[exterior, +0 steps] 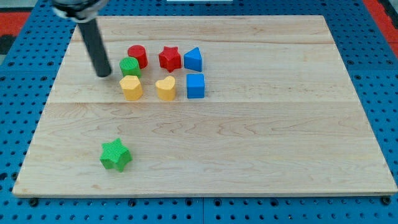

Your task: Push the green star into the blue blocks

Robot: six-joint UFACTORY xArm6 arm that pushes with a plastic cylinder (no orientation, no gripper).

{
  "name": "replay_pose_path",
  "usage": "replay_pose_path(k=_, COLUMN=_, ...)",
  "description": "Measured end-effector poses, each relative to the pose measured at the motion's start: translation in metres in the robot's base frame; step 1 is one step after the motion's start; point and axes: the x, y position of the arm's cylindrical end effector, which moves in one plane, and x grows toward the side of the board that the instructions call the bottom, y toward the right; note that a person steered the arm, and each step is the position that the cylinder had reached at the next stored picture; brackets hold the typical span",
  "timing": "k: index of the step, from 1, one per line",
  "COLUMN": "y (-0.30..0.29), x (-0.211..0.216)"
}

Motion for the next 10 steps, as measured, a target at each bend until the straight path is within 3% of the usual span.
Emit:
replay_pose_path(k=1, y=-0.012, x=-0.011)
replay_pose_path(k=2, y=-0.031, x=0.01)
replay_pose_path(k=3, y=-0.05, x=0.144)
replay_pose_path(k=4, y=-0.017, x=0.194)
replay_pose_path(k=5, y=0.074, x=0.202)
replay_pose_path(k=6, y=0.135, x=0.17)
replay_pose_path(k=7, y=0.109, x=0.191)
replay_pose_path(k=8, y=0.111, x=0.183)
replay_pose_path(k=10, y=0.213, x=0.131)
